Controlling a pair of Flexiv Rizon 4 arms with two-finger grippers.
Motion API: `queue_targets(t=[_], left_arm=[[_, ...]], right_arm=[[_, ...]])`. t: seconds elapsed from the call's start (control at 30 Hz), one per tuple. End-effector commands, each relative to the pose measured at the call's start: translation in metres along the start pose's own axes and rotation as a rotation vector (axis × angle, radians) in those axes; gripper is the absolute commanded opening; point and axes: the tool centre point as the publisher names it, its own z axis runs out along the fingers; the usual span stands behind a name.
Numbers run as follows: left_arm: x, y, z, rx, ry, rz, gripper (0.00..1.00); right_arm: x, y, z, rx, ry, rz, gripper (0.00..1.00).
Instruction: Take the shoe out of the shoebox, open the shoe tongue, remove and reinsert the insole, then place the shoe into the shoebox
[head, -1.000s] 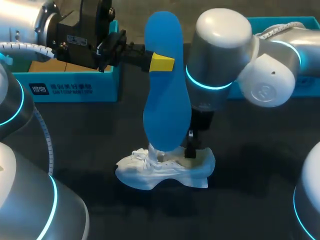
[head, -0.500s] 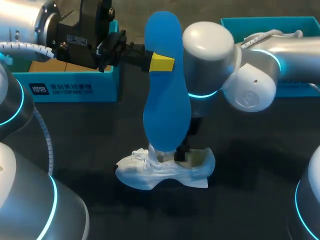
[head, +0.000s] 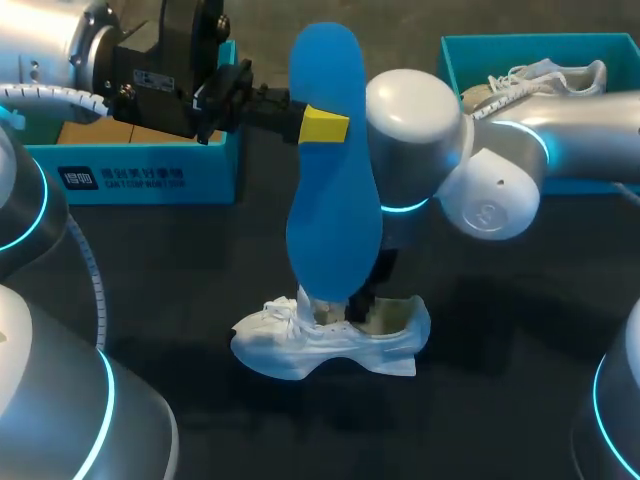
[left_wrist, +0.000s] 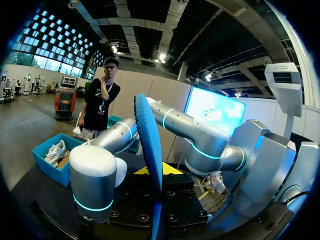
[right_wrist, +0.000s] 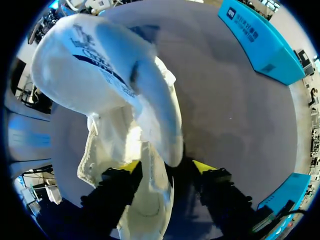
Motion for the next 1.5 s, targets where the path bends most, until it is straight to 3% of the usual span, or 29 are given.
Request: queue_targets(t=[0.03,0.27,0.6,0.93,1.03,1.5], left_arm=[[-0.001,0.0,0.001,-0.002,0.001,0.0,0.0],[-0.001,0.0,0.001,-0.002,0.001,0.0,0.0],[-0.001,0.0,0.001,-0.002,0.001,0.0,0.0],[-0.001,0.0,0.001,-0.002,0.001,0.0,0.0],[-0.001,0.0,0.001,-0.002,0.001,0.0,0.0],[-0.001,0.0,0.001,-0.002,0.001,0.0,0.0]], right_arm=[[0.001,0.001,0.005,0.002,0.002,0.002,0.01],[0.005,-0.001,0.007,0.032,0.014,0.004,0.0],[0.007,-0.007,-0.007,0.088,0.023,0.039,0.0],[0.01,-0.032,-0.039,0.062,0.002,0.352,0.0],[0.014,-0.035,-0.051,0.075,-0.027,0.366,0.0],[0.013,-0.033,-0.05,0.081,-0.015,0.392,0.0]])
